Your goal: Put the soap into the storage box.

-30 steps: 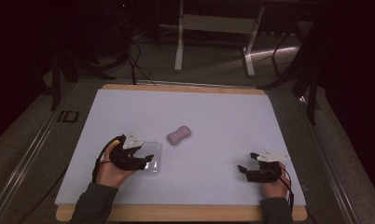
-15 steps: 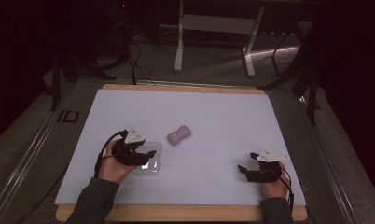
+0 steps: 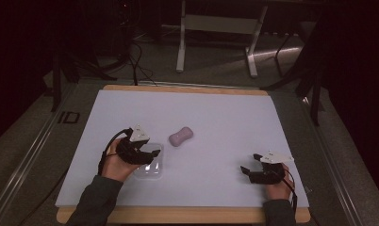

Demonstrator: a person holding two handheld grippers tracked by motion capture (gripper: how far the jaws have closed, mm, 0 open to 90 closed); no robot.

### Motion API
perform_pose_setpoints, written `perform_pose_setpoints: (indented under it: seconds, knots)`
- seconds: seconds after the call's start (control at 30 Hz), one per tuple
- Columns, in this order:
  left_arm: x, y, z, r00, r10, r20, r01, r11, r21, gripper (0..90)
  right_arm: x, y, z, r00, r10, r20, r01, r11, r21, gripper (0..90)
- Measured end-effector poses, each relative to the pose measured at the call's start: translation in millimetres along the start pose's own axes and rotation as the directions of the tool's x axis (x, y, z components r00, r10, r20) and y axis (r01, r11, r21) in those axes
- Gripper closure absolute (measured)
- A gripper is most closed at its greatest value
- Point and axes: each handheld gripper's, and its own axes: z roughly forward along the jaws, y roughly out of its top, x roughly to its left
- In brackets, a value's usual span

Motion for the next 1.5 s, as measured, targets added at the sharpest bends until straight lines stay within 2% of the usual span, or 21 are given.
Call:
perform_pose_setpoints:
  seconds: [0.4, 0.67, 1.0, 1.5]
  knots:
    - [2.4, 16.5, 5.9, 0.9995, 0.032, 0.003, -0.032, 0.9995, 0.004, 38.2, 0.1, 0.0, -0.1, 1.0000, -0.001, 0.000, 0.001, 1.000, -0.001, 22.4]
    - [5.1, 28.2, 8.2, 0.9993, 0.038, 0.006, -0.038, 0.9992, -0.008, 38.2, -0.1, -0.3, -0.5, 1.0000, 0.002, -0.001, -0.002, 1.000, -0.008, 22.4]
    - [8.0, 35.0, 12.9, 0.9994, 0.033, 0.012, -0.033, 0.9994, -0.014, 38.2, -0.3, -0.4, -0.6, 1.0000, 0.002, 0.000, -0.002, 1.000, -0.009, 22.4]
    - [9.3, 47.0, 29.4, 0.9989, 0.040, 0.027, -0.040, 0.9991, 0.014, 38.0, -0.4, -0.4, -0.9, 1.0000, 0.004, 0.000, -0.004, 1.000, -0.011, 22.4]
